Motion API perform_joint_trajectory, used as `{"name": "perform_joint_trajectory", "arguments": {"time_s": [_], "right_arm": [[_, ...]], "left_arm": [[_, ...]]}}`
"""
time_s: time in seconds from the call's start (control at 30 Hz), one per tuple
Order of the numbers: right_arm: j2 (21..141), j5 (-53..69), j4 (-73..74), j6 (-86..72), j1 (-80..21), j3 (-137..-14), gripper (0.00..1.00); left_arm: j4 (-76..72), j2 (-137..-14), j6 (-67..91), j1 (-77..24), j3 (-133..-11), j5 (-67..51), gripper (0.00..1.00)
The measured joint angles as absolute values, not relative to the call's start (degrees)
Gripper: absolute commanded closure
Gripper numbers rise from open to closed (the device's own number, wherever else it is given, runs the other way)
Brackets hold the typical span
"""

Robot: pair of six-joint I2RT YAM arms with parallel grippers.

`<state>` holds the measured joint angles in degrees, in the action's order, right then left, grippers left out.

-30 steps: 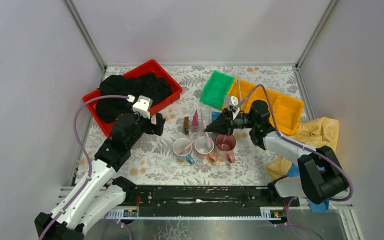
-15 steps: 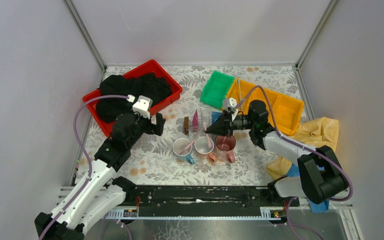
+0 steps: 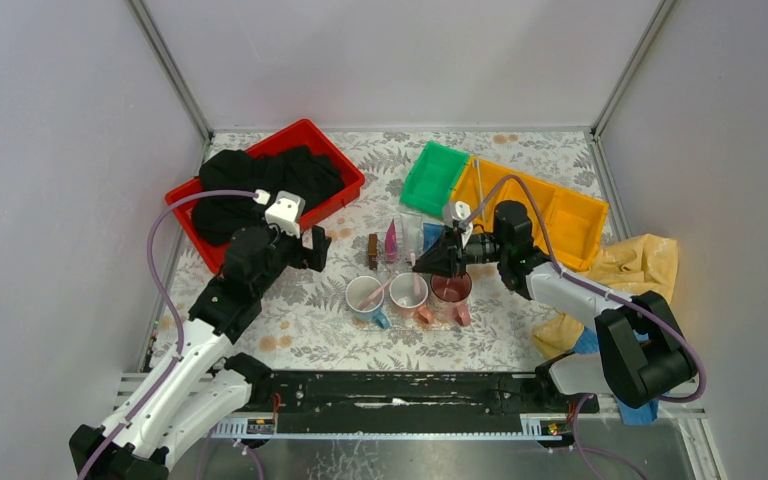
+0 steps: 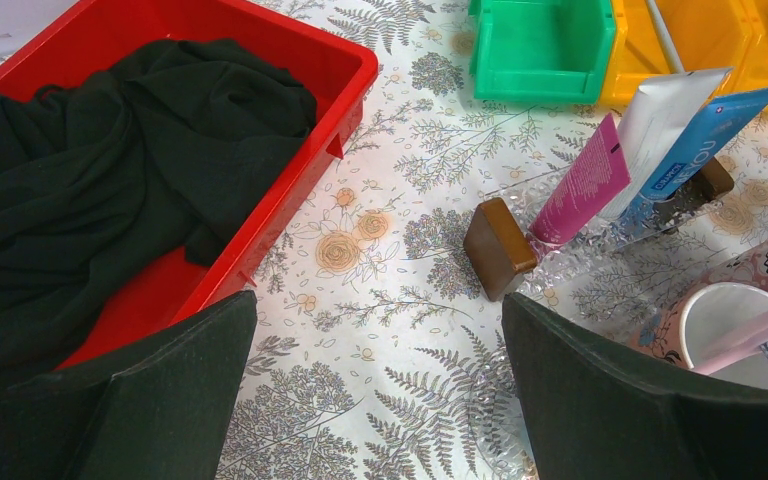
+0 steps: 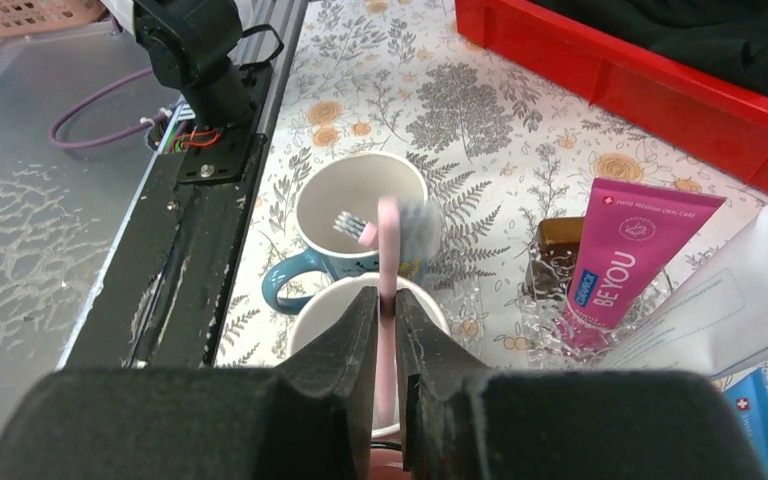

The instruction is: Prepare toiletry sets of a toothbrush and toothpaste on the tray

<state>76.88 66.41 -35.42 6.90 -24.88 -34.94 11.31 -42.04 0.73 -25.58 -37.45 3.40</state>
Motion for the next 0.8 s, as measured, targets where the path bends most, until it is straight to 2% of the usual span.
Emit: {"name": "perform_joint_trajectory", "arguments": {"time_s": [0.23,0.47,0.8], "right_arm": [[76.88,66.46,-28.14,10.85,-24.86,-36.95,0.58],[76.36,68.38,-18.68,12.86,-22.81,-42.54,0.51],[73.65,71.42,-10.63,8.84,-9.58,-49.78,0.38]], "left_arm": [[11.31,-42.04,0.71,-25.58,-37.45,3.4,0.0],[11.31,-42.0,0.71,-25.58,-37.45,3.38,0.0],[11.31,-41.5,0.71,-25.5,-37.45,2.92,0.0]]}}
